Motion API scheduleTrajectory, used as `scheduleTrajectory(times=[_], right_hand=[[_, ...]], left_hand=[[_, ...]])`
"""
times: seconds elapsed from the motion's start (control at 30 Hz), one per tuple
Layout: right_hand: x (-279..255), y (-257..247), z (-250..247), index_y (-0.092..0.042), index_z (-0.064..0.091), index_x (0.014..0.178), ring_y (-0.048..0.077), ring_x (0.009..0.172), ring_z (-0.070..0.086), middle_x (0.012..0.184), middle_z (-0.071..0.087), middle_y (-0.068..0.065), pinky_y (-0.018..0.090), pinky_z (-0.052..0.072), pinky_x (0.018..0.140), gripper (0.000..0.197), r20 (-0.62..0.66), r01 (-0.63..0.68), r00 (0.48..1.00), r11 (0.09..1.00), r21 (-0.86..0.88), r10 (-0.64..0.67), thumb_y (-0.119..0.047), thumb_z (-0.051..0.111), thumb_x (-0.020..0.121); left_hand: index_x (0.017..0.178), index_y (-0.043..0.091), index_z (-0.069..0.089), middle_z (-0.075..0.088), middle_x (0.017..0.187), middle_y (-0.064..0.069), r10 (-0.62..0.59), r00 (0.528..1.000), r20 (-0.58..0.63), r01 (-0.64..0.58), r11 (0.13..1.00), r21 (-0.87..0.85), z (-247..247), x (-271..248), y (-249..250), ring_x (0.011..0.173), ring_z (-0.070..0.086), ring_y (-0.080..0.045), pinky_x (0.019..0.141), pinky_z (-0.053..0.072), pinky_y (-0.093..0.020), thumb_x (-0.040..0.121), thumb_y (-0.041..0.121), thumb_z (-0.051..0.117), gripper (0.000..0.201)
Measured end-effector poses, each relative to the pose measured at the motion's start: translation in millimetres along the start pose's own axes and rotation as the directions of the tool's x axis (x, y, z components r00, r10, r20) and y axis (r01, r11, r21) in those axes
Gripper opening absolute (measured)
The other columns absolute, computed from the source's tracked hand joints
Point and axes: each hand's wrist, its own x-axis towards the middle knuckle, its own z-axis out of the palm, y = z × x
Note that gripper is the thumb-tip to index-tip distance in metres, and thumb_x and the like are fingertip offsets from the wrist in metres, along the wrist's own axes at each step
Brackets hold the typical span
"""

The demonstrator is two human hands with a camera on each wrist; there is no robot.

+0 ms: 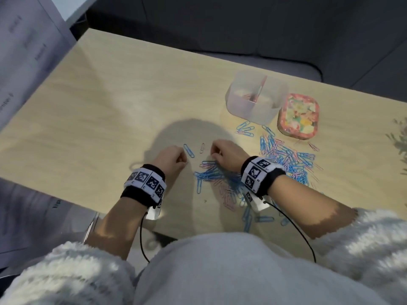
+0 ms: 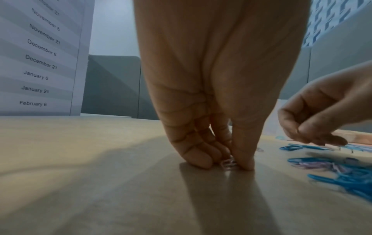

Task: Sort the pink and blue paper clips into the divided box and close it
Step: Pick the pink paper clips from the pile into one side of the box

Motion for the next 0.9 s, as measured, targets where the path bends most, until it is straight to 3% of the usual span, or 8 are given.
scheduleTrajectory(times=[0.07,0.13,0.27,0.4,0.53,0.7,0.8,0.9], right_hand=[[-2.4,12.1,-7.2,-0.003,0.060,0.095,0.021,0.084,0.053,0.093,0.063,0.008,0.028,0.039,0.074,0.014,-0.121,-0.049,0.990,0.987,0.155,0.068,-0.005,0.050,0.087],[-4.3,24.4,-13.3,-0.007,0.062,0.088,0.017,0.066,0.054,0.075,0.058,0.002,0.022,0.041,0.060,0.019,-0.194,-0.105,0.965,0.941,0.323,0.174,0.001,0.045,0.086],[-8.9,31.0,-12.3,-0.015,0.052,0.066,0.014,0.041,0.048,0.061,0.050,0.003,0.019,0.037,0.037,0.027,-0.071,-0.255,0.934,0.793,0.553,0.350,-0.004,0.043,0.089],[-4.6,15.1,0.0,-0.016,0.056,0.077,0.014,0.065,0.050,0.077,0.057,0.003,0.025,0.038,0.060,0.007,-0.062,-0.161,0.979,0.927,0.339,0.193,-0.017,0.060,0.083],[3.3,3.7,12.8,-0.019,0.061,0.087,0.019,0.093,0.056,0.098,0.065,0.000,0.029,0.039,0.076,0.011,-0.006,-0.090,0.996,0.995,-0.036,0.089,-0.029,0.064,0.081],[9.1,11.4,0.1,-0.013,0.063,0.084,0.025,0.092,0.060,0.097,0.067,0.007,0.032,0.044,0.079,0.012,-0.024,-0.170,0.985,0.984,0.053,0.172,-0.024,0.066,0.080],[7.5,18.8,-12.2,-0.007,0.066,0.084,0.022,0.084,0.058,0.092,0.068,0.011,0.031,0.047,0.080,0.012,-0.087,-0.195,0.974,0.972,0.134,0.208,-0.018,0.062,0.082],[11.2,19.1,-17.7,-0.009,0.061,0.097,0.030,0.095,0.058,0.103,0.064,0.012,0.037,0.047,0.083,0.016,-0.217,-0.241,0.944,0.969,0.058,0.248,-0.016,0.050,0.087]], left_hand=[[0.093,0.004,0.060,0.054,0.097,-0.010,0.022,1.000,-0.006,-0.022,0.999,0.026,1.7,-1.4,-0.6,0.092,0.053,-0.025,0.082,0.040,-0.031,0.087,0.011,0.056,0.010],[0.093,0.003,0.057,0.057,0.101,-0.013,0.059,0.998,-0.031,-0.056,0.996,0.067,5.5,-4.1,-0.8,0.094,0.053,-0.028,0.083,0.040,-0.035,0.088,0.010,0.054,0.009],[0.096,0.006,0.055,0.059,0.103,-0.012,0.061,0.996,-0.062,-0.055,0.994,0.091,12.7,-6.2,-0.8,0.096,0.053,-0.028,0.083,0.041,-0.035,0.091,0.010,0.050,0.009],[0.097,0.003,0.057,0.057,0.105,-0.015,0.071,0.995,-0.075,-0.065,0.995,0.077,10.4,-2.2,4.0,0.099,0.052,-0.030,0.086,0.039,-0.035,0.090,0.009,0.049,0.012],[0.105,0.007,0.055,0.059,0.094,-0.008,0.010,0.994,-0.107,-0.027,0.987,-0.159,5.4,-0.5,14.0,0.087,0.054,-0.024,0.075,0.040,-0.032,0.093,0.011,0.044,0.017],[0.090,0.011,0.055,0.050,0.073,0.005,-0.051,0.998,-0.030,0.034,0.913,-0.407,1.1,8.0,27.2,0.071,0.049,-0.017,0.060,0.037,-0.023,0.091,0.002,0.032,0.024],[0.084,0.011,0.055,0.054,0.078,0.000,-0.017,1.000,-0.007,0.013,0.929,-0.369,2.5,11.9,33.3,0.068,0.049,-0.014,0.062,0.038,-0.022,0.092,0.004,0.034,0.024],[0.086,0.012,0.055,0.059,0.086,-0.006,0.009,1.000,0.000,-0.008,0.954,-0.299,5.7,14.5,37.9,0.080,0.053,-0.020,0.067,0.038,-0.027,0.093,0.007,0.034,0.023]])
